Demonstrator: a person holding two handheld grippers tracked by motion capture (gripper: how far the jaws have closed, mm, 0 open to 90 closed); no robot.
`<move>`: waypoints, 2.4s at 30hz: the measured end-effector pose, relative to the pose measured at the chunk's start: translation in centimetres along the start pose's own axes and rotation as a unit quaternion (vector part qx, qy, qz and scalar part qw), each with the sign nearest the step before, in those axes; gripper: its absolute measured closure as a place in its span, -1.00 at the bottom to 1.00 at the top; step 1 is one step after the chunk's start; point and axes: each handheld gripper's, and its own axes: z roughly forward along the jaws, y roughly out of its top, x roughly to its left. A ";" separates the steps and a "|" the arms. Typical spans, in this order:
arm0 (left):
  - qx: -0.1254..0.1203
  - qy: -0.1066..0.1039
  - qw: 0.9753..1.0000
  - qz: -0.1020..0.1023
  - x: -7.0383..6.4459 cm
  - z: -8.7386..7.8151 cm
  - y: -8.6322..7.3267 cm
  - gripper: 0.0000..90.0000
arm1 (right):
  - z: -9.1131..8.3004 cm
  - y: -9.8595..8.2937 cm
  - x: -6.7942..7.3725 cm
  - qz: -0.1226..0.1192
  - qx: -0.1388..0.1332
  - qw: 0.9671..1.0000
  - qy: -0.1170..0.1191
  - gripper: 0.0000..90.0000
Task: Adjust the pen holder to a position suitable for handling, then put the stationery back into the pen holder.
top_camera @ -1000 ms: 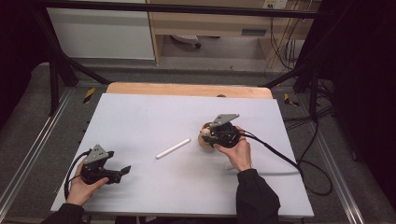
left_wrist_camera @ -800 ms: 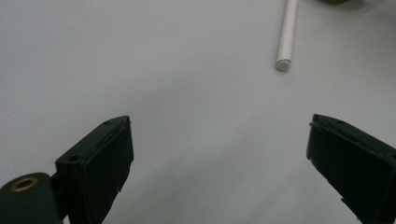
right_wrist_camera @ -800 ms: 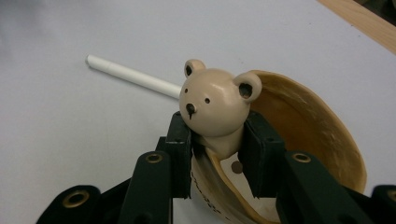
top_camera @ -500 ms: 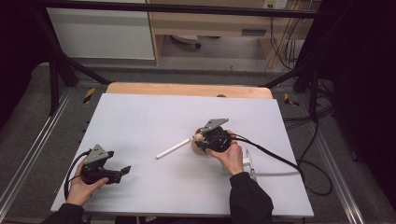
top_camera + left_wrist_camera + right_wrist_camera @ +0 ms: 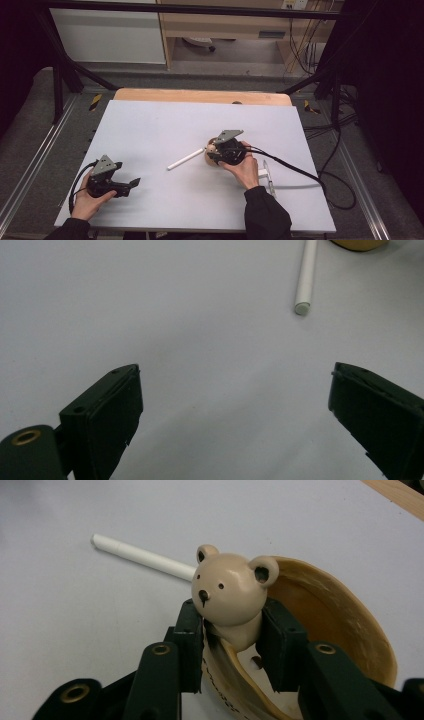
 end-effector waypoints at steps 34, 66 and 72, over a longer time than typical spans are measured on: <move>0.008 -0.001 1.000 -0.002 -0.5 0.3 0.4 -0.83 | -6.8 -5.9 -1.5 0.117 -0.031 0.992 0.017 -0.98; 0.029 -0.018 0.999 0.023 -2.8 1.5 3.7 -0.83 | -9.0 -13.1 -2.5 0.134 -0.020 0.991 0.008 -0.99; 0.045 -0.015 0.998 0.027 -3.0 2.2 4.9 -0.81 | -9.0 -13.1 -2.5 0.132 -0.023 0.991 0.008 -0.99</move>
